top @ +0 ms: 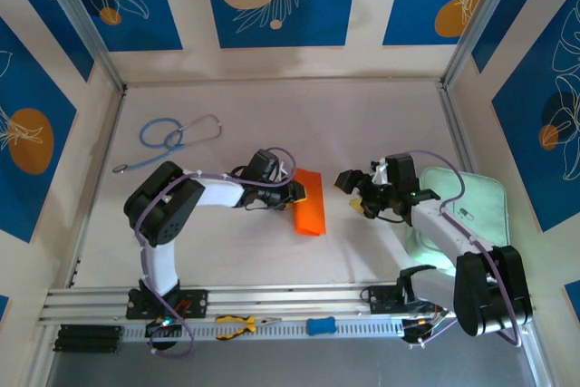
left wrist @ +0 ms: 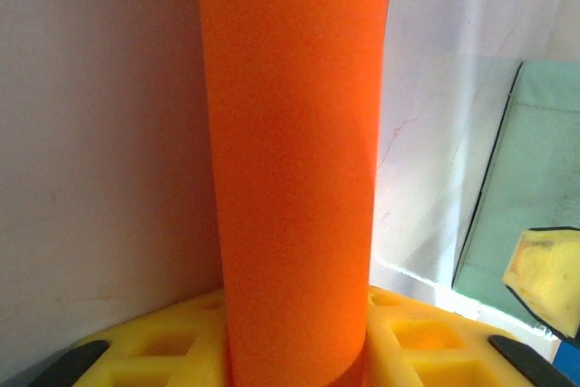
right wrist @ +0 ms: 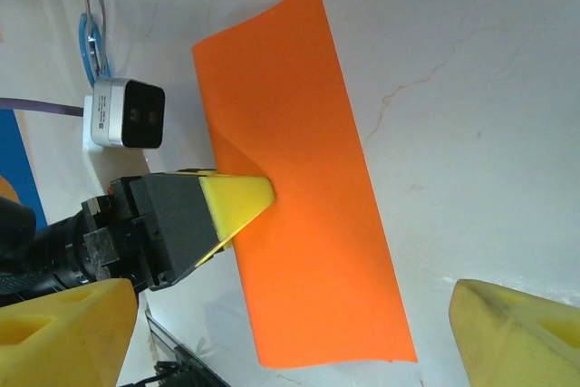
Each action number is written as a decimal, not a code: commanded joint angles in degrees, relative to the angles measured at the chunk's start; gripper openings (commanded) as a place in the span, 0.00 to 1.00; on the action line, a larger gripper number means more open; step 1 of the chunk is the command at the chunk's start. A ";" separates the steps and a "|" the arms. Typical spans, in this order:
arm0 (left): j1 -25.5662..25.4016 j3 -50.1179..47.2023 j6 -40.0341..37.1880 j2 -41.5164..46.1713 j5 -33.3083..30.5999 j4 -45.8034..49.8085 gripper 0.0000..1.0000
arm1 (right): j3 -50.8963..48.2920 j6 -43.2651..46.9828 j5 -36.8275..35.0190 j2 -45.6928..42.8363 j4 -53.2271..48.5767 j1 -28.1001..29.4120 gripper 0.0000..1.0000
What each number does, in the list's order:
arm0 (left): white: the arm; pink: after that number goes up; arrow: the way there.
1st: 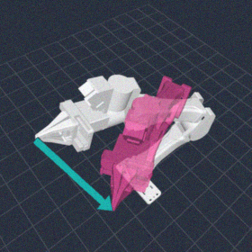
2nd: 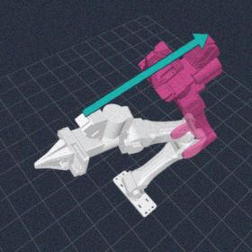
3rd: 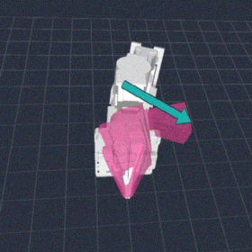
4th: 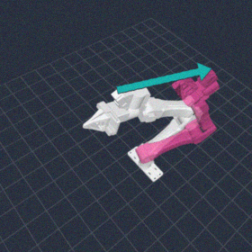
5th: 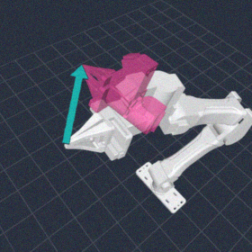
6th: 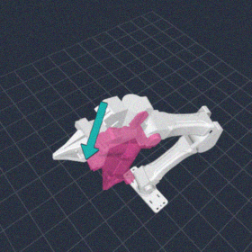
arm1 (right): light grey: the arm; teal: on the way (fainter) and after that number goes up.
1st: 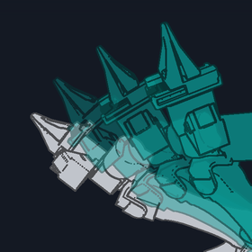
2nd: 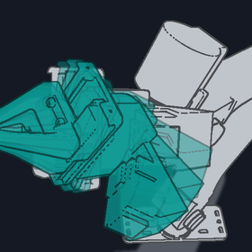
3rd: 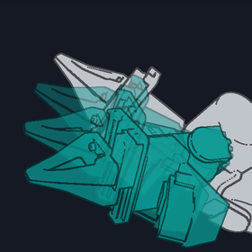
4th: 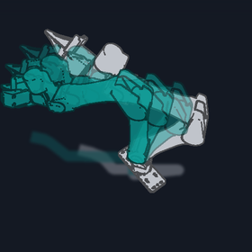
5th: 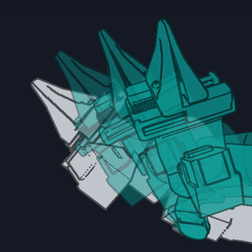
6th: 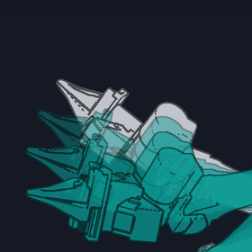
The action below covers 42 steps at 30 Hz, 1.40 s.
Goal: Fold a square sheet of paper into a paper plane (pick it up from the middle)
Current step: First fold the square sheet of paper in half at the center of the table.
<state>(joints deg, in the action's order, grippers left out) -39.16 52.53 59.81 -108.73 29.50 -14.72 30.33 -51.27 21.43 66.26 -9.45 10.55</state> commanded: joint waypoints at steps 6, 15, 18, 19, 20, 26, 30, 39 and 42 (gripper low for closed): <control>-0.48 0.92 -3.53 2.23 -4.80 7.34 0.45 | 0.93 0.63 3.09 2.33 1.59 1.69 0.90; -0.48 8.41 -15.04 3.41 -9.37 26.03 0.57 | 1.11 0.03 2.31 3.50 2.38 3.54 0.90; -0.48 9.05 -16.42 3.78 -10.53 28.05 0.58 | 1.39 -0.06 2.20 3.94 2.44 4.09 0.89; -0.47 9.06 -16.71 3.85 -10.88 28.44 0.58 | 1.42 -0.09 2.15 4.07 2.42 4.31 0.90; -0.38 9.17 -17.07 3.96 -11.11 28.90 0.58 | 1.54 -0.16 2.07 4.22 2.56 4.59 0.89; 0.06 9.46 -18.59 4.49 -12.02 30.44 0.52 | 1.74 -0.58 1.52 5.44 3.25 6.07 0.89; 0.48 9.00 -18.28 4.53 -12.79 30.32 0.50 | 1.79 -1.01 0.84 6.45 3.70 7.06 0.90; 0.56 6.53 -14.35 4.05 -13.67 26.44 0.50 | 1.93 -1.55 0.27 7.98 4.45 8.41 0.91; 0.56 6.78 -14.40 3.38 -13.90 26.94 0.50 | 2.03 -1.49 0.11 8.23 4.48 8.62 0.91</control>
<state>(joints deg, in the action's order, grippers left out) -39.22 60.36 44.66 -105.47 18.31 11.46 30.76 -52.16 21.47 74.04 -5.10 18.72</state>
